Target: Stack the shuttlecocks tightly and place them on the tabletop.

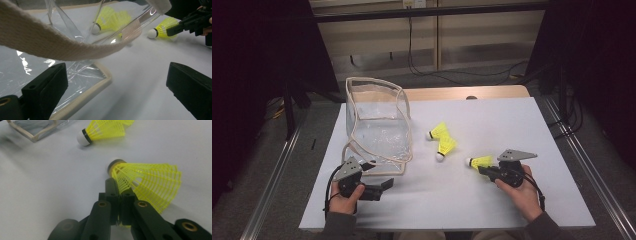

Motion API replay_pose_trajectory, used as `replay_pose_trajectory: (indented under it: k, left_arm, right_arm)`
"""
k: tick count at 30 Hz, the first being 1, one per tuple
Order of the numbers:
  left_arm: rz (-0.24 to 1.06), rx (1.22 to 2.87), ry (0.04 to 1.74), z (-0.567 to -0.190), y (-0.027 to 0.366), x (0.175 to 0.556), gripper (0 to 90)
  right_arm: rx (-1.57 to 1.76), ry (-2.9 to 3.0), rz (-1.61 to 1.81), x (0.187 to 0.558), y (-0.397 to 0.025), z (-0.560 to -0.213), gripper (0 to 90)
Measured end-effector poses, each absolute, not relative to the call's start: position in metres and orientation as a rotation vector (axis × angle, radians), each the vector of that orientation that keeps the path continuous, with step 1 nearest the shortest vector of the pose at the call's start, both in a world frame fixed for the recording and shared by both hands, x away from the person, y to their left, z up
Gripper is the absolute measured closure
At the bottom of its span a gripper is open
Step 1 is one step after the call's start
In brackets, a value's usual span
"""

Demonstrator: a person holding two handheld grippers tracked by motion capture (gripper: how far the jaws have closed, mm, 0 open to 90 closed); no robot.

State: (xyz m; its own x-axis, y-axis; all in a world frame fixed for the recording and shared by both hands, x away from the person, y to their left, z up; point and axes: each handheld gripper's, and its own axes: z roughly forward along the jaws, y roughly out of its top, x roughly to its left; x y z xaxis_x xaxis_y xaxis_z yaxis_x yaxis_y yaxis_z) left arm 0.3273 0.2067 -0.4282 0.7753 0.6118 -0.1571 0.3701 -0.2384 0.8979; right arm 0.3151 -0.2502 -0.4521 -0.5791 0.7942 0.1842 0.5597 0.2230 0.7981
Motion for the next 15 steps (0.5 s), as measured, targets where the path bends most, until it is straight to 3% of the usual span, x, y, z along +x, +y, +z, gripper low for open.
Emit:
replay_pose_trajectory:
  k: [15]
  left_arm:
    - [0.274, 1.847, 0.754, -0.428, 0.207, 0.327, 3.8]
  right_arm:
    - [1.242, 2.211, 1.419, 0.321, -0.256, -0.439, 89.3]
